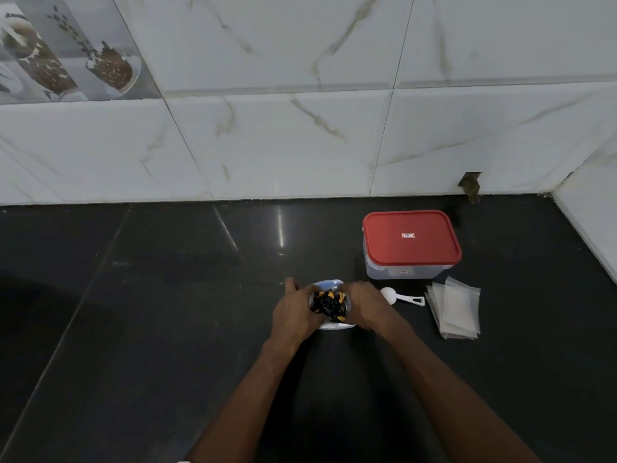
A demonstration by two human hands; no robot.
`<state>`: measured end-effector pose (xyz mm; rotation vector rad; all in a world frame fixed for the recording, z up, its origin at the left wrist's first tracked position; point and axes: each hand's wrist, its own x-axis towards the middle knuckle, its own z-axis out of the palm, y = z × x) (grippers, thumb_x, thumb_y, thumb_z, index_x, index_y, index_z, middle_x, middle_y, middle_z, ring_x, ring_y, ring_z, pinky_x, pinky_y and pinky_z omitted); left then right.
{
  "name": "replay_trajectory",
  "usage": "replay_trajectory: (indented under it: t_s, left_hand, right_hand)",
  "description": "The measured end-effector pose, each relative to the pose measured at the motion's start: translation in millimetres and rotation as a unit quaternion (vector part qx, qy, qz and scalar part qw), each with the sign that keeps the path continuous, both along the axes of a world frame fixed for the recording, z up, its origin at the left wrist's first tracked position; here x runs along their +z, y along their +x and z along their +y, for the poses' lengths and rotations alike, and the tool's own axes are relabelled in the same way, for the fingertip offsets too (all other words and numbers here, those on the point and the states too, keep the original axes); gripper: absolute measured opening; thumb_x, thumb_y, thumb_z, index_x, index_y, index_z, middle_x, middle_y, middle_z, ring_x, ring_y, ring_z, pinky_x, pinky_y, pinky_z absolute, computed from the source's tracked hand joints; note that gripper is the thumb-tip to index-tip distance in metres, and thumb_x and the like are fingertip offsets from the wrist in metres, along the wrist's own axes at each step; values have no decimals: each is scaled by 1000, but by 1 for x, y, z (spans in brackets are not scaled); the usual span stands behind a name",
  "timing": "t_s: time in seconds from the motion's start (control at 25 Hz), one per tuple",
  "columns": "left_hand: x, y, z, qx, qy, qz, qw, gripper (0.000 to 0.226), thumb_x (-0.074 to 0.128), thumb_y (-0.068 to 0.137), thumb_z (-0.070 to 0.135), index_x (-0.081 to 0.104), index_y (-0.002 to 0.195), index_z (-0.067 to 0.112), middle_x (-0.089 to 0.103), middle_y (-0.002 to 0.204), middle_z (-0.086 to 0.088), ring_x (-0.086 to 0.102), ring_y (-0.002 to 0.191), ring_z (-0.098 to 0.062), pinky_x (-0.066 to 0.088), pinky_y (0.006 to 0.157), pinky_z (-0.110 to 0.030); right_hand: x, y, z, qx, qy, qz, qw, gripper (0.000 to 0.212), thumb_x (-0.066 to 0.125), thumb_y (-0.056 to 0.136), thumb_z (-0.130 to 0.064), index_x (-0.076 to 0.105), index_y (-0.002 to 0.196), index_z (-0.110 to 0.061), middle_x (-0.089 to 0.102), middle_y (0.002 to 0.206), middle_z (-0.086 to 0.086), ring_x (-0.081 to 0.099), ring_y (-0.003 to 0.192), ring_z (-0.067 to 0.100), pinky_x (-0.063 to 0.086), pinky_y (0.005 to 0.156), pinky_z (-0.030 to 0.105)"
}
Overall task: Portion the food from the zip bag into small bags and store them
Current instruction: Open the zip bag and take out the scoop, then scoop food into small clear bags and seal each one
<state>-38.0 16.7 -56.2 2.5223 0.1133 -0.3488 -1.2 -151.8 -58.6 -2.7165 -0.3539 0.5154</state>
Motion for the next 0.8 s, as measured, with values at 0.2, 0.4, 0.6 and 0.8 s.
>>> replay_trajectory:
  t_s: [0.2,0.4,0.6,0.8]
  left_hand:
    - [-1,-1,-4,-20,-19,18,999,69,77,78,23,49,141,27,37,127,-8,63,103,-34,52,97,-41]
    - [1,0,13,-18,-31,21,999,64,76,81,29,53,140,35,39,132,-5,59,114,-28,51,97,-38]
    - [-3,-2,18,5,-52,-38,998,33,57,97,18,68,128,28,45,111,5,60,107,-21,40,83,-23]
    - [7,-11,15,55,-62,-77,994,34,61,96,28,64,130,27,46,126,1,63,101,-18,49,84,-31]
  right_hand:
    - [-1,-3,5,3,-3,10,1000,48,73,80,-31,58,124,-20,63,116,10,62,104,24,51,88,35]
    - [15,-17,-14,-30,86,2,996,54,73,78,-19,60,130,-23,68,118,3,61,108,17,47,90,28]
    - [19,-48,-46,-152,99,-38,983,32,66,87,-15,68,119,-16,68,118,2,62,108,17,48,95,30]
    - [9,-54,-117,-368,28,-156,916,17,55,91,-10,71,85,-7,68,90,12,63,84,26,41,67,30]
